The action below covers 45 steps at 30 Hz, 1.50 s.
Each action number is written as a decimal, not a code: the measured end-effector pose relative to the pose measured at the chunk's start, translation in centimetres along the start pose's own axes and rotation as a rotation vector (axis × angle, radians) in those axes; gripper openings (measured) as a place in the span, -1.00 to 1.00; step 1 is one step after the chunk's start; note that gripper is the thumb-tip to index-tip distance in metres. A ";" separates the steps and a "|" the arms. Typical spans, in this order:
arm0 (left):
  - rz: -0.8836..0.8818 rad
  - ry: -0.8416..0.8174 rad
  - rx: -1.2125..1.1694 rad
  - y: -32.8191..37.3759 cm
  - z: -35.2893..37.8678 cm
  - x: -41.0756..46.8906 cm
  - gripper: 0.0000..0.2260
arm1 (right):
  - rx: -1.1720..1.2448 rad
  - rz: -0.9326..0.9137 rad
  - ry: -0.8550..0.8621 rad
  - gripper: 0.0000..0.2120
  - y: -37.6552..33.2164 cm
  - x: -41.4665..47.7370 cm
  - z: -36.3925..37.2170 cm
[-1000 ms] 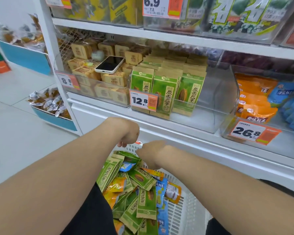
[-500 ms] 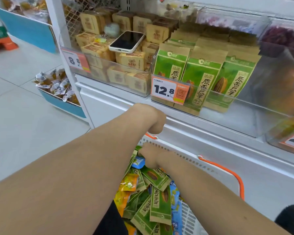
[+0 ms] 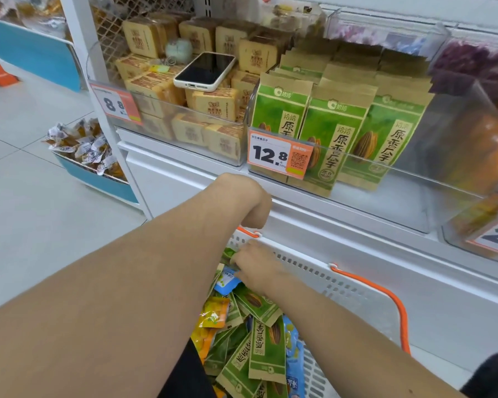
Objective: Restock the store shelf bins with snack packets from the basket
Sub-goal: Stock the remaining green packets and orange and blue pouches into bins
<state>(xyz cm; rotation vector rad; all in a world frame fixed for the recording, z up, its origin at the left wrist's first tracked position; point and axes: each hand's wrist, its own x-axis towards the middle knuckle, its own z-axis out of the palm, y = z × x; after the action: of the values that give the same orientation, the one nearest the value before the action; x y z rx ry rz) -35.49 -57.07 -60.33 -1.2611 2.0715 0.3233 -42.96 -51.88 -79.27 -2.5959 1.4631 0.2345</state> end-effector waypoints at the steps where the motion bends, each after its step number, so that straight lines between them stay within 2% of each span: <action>1: -0.011 -0.007 0.021 -0.1 0.1 0.0 -0.53 | 0.029 0.014 0.060 -0.95 0.3 -0.2 -0.5; 3: -0.037 -0.024 0.060 -0.4 0.1 -0.4 -0.54 | 0.195 0.081 0.125 -0.91 0.8 -1.1 -1.8; 8: -0.050 0.010 0.106 -0.4 0.0 -1.6 -0.42 | 0.624 0.171 0.154 -0.54 1.4 -4.6 -5.2; 11: -0.086 0.017 0.120 0.1 -0.1 -2.6 -0.40 | 0.714 0.218 0.214 -0.51 1.7 -6.8 -6.9; 14: -0.103 0.049 -0.033 0.6 -0.6 -4.7 -0.59 | 0.686 0.217 0.310 -0.63 2.1 -9.2 -9.1; 15: -0.107 0.095 -0.129 0.8 -0.8 -5.2 -0.72 | 0.657 0.207 0.369 -0.66 2.3 -9.9 -9.8; 16: -0.104 0.151 -0.235 0.9 -1.0 -5.7 -0.76 | 0.617 0.204 0.425 -0.68 2.4 -10.7 -10.7; 19: -0.086 0.256 -0.598 1.3 -1.3 -7.1 -0.47 | 0.574 0.269 0.589 -0.77 3.2 -12.5 -13.6; 21: -0.047 0.342 -0.775 1.7 -1.5 -7.6 -0.38 | 0.558 0.355 0.666 -0.82 3.7 -13.5 -15.9; 27: 0.117 0.919 -0.860 4.4 -3.3 -9.2 -0.39 | 0.288 0.429 0.770 -0.72 5.1 -16.4 -23.1; 31: 0.047 1.162 -0.898 6.0 -4.5 -9.1 -0.36 | 0.278 0.710 0.871 -0.47 7.2 -18.0 -26.8; 34: -0.075 1.295 -0.994 7.2 -5.6 -9.0 -0.32 | 0.611 0.882 1.009 -0.51 9.0 -18.8 -27.5; 37: -0.217 1.388 -1.077 8.9 -6.5 -9.1 -0.33 | 1.189 0.903 1.021 -0.51 9.3 -18.8 -27.6; 38: -0.214 1.413 -1.113 9.6 -6.7 -9.0 -0.35 | 1.423 0.862 0.980 -0.55 9.2 -18.7 -27.7; 40: -0.059 1.396 -1.257 10.9 -6.9 -8.8 -0.43 | 1.786 0.731 0.947 -0.66 9.0 -18.3 -27.9; 42: 0.106 1.289 -1.408 11.9 -7.0 -8.6 -0.55 | 1.923 0.627 1.007 -0.58 9.5 -17.7 -28.0; 43: 0.114 1.252 -1.420 12.2 -6.9 -8.5 -0.60 | 1.931 0.603 1.043 -0.52 10.0 -17.5 -27.9; 45: 0.014 1.256 -1.325 12.4 -6.9 -8.2 -0.72 | 1.843 0.641 1.123 -0.44 10.8 -17.3 -27.7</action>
<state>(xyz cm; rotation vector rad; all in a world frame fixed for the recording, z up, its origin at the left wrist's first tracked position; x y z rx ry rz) -46.52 -48.87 -51.42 -2.6967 2.9352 1.3200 -59.35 -48.78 -49.17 -0.5641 1.3073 -1.7371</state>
